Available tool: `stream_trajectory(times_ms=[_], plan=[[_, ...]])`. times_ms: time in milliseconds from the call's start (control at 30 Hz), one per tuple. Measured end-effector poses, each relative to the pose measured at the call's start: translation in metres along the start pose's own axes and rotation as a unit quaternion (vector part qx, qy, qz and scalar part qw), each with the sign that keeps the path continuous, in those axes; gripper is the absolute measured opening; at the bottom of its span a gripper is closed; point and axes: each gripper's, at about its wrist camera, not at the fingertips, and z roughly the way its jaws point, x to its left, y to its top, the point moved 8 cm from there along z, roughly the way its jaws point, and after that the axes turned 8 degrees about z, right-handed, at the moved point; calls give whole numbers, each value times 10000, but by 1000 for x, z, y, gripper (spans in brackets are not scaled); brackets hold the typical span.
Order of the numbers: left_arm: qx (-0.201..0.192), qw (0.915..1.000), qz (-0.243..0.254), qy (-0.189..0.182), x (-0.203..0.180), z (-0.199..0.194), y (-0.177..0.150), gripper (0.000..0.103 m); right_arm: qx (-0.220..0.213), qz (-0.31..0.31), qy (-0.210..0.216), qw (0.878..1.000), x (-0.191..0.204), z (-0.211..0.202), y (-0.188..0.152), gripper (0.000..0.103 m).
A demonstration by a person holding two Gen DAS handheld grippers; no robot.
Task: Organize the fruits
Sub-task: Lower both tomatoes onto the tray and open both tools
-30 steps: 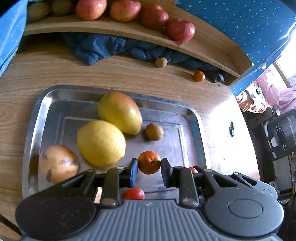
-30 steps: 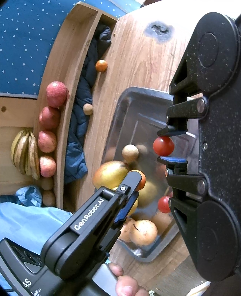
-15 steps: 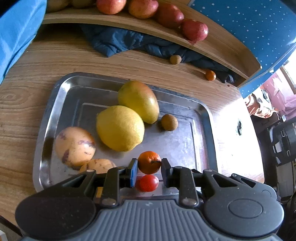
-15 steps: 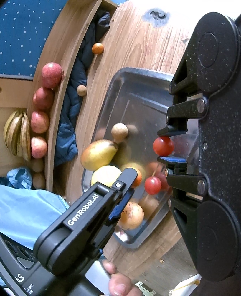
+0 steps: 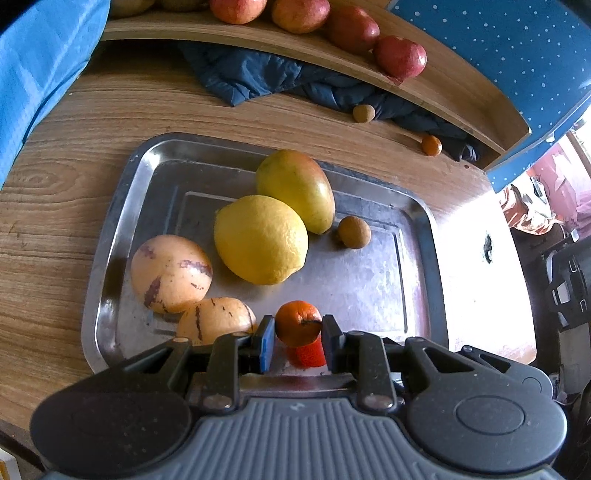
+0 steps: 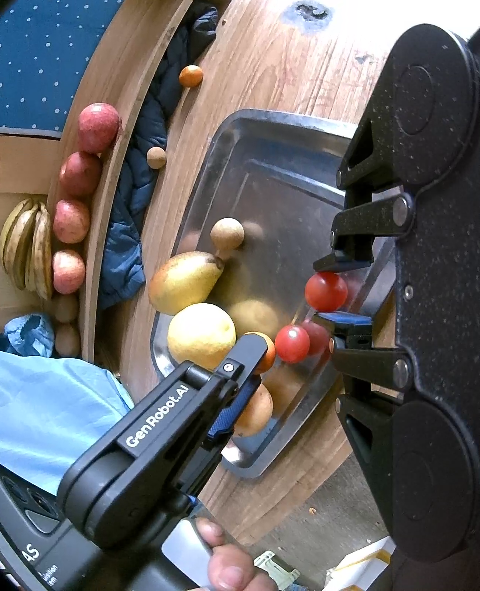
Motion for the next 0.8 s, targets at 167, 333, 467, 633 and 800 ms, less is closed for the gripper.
stream_trajectory(times_ms=[167, 333, 467, 633, 800], plan=[[4, 10000, 48, 4, -2, 0, 0, 30, -17, 47, -35, 10000, -1, -1, -1, 24], [40, 10000, 74, 41, -2, -1, 0, 30, -24, 88, -74, 9999, -3, -2, -2, 26], [53, 9999, 121, 27, -3, -3, 1, 30, -35, 112, -98, 9999, -4, -3, -2, 28], [81, 9998, 158, 7, -2, -8, -1, 35, -47, 112, -132, 9998, -4, -5, -1, 32], [127, 9996, 221, -94, -3, -14, -4, 50, -71, 87, -161, 9998, -3, -10, 0, 40]])
